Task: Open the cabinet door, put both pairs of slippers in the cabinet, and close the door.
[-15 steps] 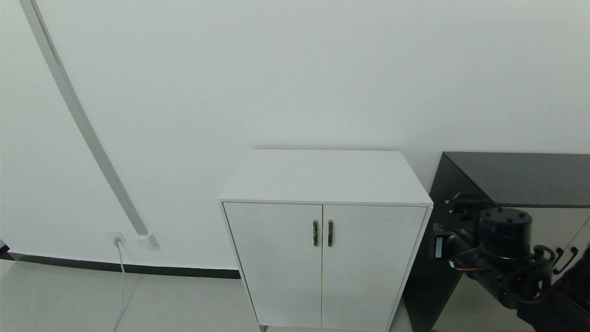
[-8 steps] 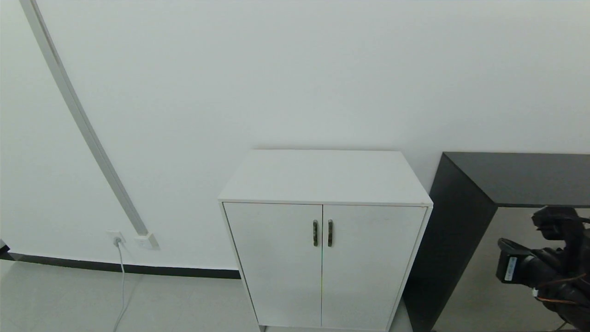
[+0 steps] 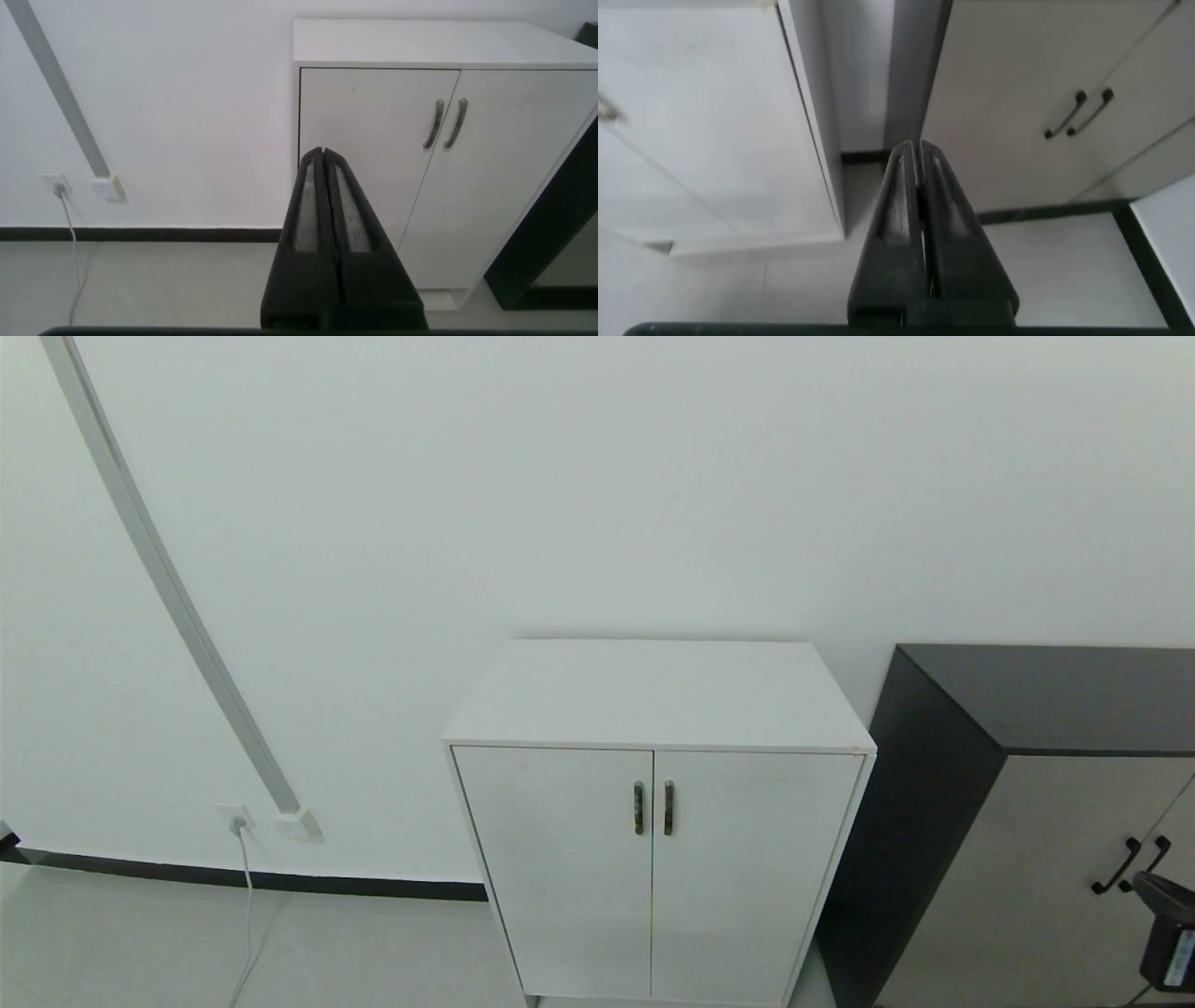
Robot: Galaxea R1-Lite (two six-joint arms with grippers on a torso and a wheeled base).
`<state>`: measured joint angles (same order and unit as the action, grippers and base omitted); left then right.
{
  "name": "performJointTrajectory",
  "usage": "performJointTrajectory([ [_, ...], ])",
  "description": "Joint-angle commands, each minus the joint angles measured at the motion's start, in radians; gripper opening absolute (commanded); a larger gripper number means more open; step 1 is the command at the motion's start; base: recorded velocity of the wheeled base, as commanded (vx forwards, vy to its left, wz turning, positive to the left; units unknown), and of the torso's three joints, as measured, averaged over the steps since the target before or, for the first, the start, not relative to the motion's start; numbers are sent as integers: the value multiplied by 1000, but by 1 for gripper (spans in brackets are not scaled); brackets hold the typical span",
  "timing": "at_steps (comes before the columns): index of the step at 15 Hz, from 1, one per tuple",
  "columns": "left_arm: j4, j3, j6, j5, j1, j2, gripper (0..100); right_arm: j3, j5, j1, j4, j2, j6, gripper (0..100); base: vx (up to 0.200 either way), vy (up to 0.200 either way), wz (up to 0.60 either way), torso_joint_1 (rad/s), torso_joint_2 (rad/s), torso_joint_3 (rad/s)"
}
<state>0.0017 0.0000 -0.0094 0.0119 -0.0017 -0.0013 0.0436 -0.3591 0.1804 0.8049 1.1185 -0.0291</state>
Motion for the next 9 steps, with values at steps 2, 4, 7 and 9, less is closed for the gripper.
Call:
performJointTrajectory([
  [2,-2,0,0,0,0,1,0,25,28,-2,-365,-414,2,0,0,0,0,0,0,0],
  [4,0,-2,0,0,0,1,0,62,29,-1,-584,-595,0,0,0,0,0,0,0,0],
  [7,0,0,0,0,0,1,0,96,46,2,-879,-870,0,0,0,0,0,0,0,0],
  [9,0,0,0,0,0,1,0,94,46,10,-978,-1010,0,0,0,0,0,0,0,0],
])
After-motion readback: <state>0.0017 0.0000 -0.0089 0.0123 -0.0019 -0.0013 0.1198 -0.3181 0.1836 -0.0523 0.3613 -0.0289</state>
